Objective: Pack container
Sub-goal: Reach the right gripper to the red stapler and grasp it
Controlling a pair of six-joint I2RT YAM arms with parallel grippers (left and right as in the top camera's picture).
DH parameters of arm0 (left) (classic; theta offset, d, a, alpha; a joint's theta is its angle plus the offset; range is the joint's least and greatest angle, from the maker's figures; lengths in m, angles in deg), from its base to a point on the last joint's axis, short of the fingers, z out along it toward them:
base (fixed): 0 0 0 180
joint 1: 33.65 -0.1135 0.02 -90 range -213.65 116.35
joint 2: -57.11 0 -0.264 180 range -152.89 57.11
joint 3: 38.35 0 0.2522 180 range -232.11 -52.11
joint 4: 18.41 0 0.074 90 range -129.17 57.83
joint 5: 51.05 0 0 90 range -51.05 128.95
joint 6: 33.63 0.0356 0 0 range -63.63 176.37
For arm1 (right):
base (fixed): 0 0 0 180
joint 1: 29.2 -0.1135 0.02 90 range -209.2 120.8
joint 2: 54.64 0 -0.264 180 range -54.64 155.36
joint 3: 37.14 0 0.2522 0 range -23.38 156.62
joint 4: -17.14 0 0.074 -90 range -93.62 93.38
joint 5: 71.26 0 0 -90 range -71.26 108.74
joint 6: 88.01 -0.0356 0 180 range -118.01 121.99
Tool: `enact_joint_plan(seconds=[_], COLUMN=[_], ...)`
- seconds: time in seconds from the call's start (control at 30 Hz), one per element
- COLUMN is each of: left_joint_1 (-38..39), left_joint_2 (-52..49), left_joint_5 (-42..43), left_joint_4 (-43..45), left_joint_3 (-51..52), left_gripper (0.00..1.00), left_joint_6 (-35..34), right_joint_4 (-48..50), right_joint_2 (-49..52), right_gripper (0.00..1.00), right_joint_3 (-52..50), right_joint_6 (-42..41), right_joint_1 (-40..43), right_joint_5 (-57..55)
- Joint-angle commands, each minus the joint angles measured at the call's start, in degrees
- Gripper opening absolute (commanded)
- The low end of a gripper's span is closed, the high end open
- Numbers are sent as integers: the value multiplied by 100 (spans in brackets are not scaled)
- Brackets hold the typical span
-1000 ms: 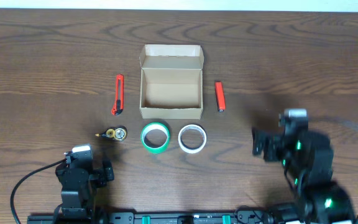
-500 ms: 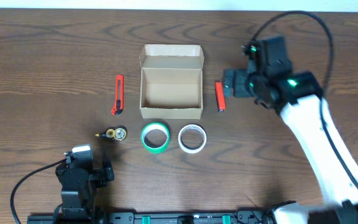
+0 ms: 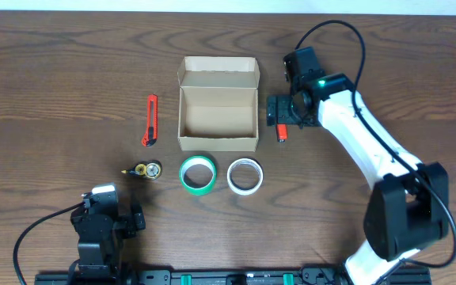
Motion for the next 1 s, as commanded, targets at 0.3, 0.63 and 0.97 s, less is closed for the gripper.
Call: enact_joint_plan(seconds=[0.3,0.63,0.97], left_joint_1=[-37,-37,-37], left_joint_2=[35,35,35], left_joint_5=[-79,-79,-79], left_joint_4=[-13,-13,-13], left_joint_3=[59,59,59], left_gripper=[95,95,95], left_joint_6=[37,37,37], right_joint_4=[229,516,629], right_joint_2=[442,846,1231], right_gripper=[98,97,85], right_joint_3=[87,15,15], right_joint_6=[-96,-50,-52], right_joint_1=[-22,-22,-22], right_joint_5=[-96,-94,26])
